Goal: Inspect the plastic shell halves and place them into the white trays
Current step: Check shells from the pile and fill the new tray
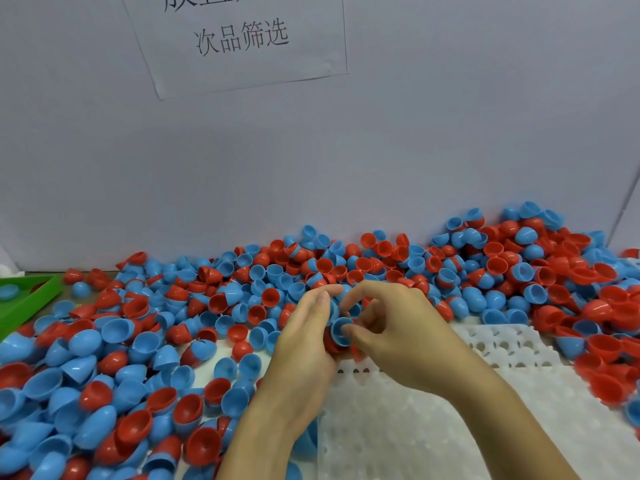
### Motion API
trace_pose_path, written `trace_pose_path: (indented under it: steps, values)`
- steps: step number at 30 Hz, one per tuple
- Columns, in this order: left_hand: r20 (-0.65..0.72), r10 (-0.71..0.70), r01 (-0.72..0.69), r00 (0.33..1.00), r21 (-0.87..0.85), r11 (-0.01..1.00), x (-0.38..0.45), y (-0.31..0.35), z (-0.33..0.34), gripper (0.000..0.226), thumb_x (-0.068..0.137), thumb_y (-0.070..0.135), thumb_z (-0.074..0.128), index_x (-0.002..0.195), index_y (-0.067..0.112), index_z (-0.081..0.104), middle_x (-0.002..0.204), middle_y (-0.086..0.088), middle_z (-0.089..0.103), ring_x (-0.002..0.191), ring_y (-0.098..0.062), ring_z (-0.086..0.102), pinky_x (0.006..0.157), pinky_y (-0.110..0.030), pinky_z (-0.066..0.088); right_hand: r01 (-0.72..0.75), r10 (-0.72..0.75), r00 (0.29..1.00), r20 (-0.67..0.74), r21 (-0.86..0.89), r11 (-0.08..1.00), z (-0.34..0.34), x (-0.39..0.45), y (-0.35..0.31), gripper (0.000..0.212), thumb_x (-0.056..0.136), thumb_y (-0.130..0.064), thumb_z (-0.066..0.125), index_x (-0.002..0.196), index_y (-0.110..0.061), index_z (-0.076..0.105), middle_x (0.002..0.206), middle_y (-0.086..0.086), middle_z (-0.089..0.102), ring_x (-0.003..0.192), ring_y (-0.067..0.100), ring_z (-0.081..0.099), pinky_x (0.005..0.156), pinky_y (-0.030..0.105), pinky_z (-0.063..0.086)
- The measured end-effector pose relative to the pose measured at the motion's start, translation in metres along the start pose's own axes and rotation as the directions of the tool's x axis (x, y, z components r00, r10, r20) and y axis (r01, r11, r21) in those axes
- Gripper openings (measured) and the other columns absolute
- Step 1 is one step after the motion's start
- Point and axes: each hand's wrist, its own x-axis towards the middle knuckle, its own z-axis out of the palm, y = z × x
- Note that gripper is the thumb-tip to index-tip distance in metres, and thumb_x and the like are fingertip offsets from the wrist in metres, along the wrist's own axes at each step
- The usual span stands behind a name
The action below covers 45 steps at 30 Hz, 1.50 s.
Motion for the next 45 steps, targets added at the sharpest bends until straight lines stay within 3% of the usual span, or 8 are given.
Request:
trace_pose_path:
  steps: [4,10,17,21,27,31,36,45]
  values:
    - [-0.077,0.007,0.001,0.997,0.109,0.994,0.003,-0.005,-0.002,0.029,0.100,0.046,0.051,0.112,0.031,0.072,0.123,-0.001,0.069,0.121,-0.024,0.062,0.102,-0.050,0.050,-0.001,-0.010,0.988,-0.155,-0.073,0.997,-0.006,0.002,0.008,0.029,0.090,-0.007,0.066,0.085,-0.036,0.066,0.065,-0.007,0.068,0.068,0.006,0.065,0.057,0.015,0.053]
    - [0.068,-0.027,0.015,0.997,0.162,0.987,-0.003,0.003,-0.002,0.030,0.078,0.051,0.067,0.093,0.028,0.080,0.081,0.001,0.071,0.068,-0.007,0.063,0.054,-0.021,0.047,0.033,-0.092,0.968,-0.235,-0.242,0.970,-0.015,0.004,0.012,0.028,0.090,-0.005,0.064,0.089,-0.030,0.074,0.076,-0.009,0.069,0.070,0.009,0.063,0.066,0.026,0.056]
    - [0.030,-0.051,0.052,0.998,-0.040,0.998,-0.005,0.007,-0.003,0.036,0.069,0.031,0.076,0.097,0.009,0.076,0.082,-0.006,0.072,0.061,-0.011,0.060,0.045,-0.018,0.045,0.088,-0.132,0.928,-0.347,-0.141,0.986,-0.017,0.003,0.011,0.028,0.091,-0.011,0.064,0.109,-0.032,0.066,0.089,-0.021,0.059,0.082,-0.003,0.058,0.065,0.007,0.045]
    - [0.025,-0.050,0.051,0.998,-0.027,0.998,-0.005,0.006,-0.004,0.042,0.071,0.031,0.077,0.104,0.006,0.071,0.083,-0.006,0.070,0.062,-0.011,0.058,0.045,-0.018,0.045,0.077,-0.095,0.983,-0.160,-0.113,0.991,-0.016,0.001,0.009,0.018,0.086,-0.031,0.075,0.101,-0.038,0.069,0.076,-0.017,0.063,0.084,-0.009,0.057,0.069,0.003,0.044]
    - [0.143,-0.083,0.076,0.986,0.052,0.996,-0.006,0.006,-0.004,0.034,0.071,0.031,0.080,0.098,0.012,0.074,0.083,-0.011,0.065,0.065,-0.012,0.059,0.048,-0.019,0.045,0.083,-0.080,0.984,-0.162,0.011,0.996,-0.013,0.001,0.009,0.035,0.084,-0.011,0.071,0.086,-0.045,0.065,0.075,-0.013,0.064,0.068,0.008,0.061,0.063,0.011,0.050]
    - [0.100,-0.090,0.085,0.991,0.054,0.995,-0.005,0.003,-0.002,0.014,0.093,0.016,0.066,0.103,0.012,0.075,0.092,-0.011,0.074,0.072,-0.012,0.064,0.055,-0.021,0.050,0.000,-0.011,0.979,-0.201,-0.055,0.999,-0.025,0.001,0.017,0.028,0.088,-0.006,0.068,0.093,-0.033,0.072,0.070,-0.015,0.063,0.068,-0.004,0.063,0.061,0.007,0.049]
    - [-0.060,-0.044,0.049,0.997,0.080,0.996,0.001,0.002,-0.008,0.045,0.086,-0.018,0.038,0.106,0.007,0.070,0.096,-0.011,0.068,0.080,-0.013,0.064,0.064,-0.025,0.053,-0.255,0.164,0.939,-0.302,-0.294,0.921,-0.068,-0.005,0.051,0.023,0.093,-0.004,0.063,0.110,-0.015,0.074,0.094,-0.007,0.066,0.068,-0.001,0.056,0.052,0.009,0.039]
    - [0.040,-0.026,0.015,0.999,0.239,0.971,-0.002,-0.001,-0.010,0.024,0.081,0.016,0.080,0.103,0.015,0.073,0.100,-0.009,0.074,0.087,-0.025,0.076,0.077,-0.032,0.061,-0.464,0.432,0.884,-0.179,-0.463,0.755,-0.050,-0.006,0.073,0.035,0.087,-0.001,0.063,0.111,-0.025,0.072,0.114,0.007,0.065,0.088,0.023,0.063,0.076,0.035,0.058]
